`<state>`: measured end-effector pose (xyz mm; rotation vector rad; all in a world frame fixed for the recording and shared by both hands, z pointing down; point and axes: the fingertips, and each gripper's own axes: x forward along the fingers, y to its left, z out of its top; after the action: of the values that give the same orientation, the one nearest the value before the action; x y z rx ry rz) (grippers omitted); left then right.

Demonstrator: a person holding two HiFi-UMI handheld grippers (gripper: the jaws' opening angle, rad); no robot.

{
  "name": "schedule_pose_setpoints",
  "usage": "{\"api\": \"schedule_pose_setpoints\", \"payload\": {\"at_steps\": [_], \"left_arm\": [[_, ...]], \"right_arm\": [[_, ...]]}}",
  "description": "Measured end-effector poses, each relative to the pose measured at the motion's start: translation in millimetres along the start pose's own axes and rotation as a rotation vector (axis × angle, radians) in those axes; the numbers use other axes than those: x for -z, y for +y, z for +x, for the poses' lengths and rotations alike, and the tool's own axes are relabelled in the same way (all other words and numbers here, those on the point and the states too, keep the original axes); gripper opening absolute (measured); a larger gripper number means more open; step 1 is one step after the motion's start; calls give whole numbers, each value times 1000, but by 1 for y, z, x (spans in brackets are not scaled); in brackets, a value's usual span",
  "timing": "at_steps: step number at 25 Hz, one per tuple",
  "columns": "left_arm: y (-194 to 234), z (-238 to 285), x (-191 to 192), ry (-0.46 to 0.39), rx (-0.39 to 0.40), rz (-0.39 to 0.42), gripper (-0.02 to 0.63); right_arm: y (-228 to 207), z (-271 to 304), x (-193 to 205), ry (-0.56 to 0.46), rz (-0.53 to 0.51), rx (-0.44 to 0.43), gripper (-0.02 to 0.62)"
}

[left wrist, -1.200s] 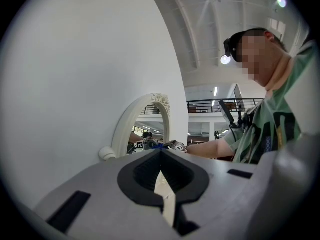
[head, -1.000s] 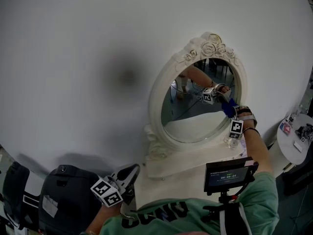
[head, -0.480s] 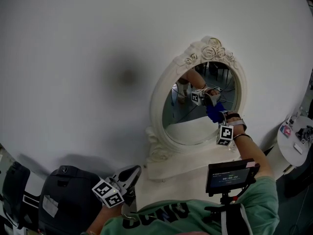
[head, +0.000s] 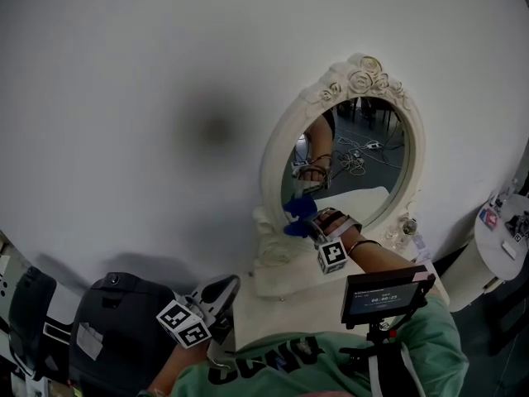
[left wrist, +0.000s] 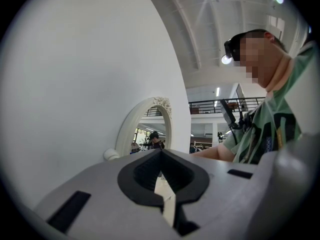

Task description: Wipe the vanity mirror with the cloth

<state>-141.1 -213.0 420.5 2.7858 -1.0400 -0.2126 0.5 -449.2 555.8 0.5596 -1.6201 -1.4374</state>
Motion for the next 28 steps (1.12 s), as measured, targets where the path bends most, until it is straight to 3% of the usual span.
{"api": "schedule_pose_setpoints", "payload": {"at_steps": [5, 13, 28], "left_arm": [[4, -10, -3, -9, -16, 10, 6], [10, -11, -2, -5, -23, 5, 6], [6, 12, 4, 29, 13, 4, 6]], "right_arm": [[4, 28, -21, 1, -15, -14, 74], [13, 32, -3, 27, -24, 3, 74], [54, -51, 205, 371, -5, -69, 74]]}}
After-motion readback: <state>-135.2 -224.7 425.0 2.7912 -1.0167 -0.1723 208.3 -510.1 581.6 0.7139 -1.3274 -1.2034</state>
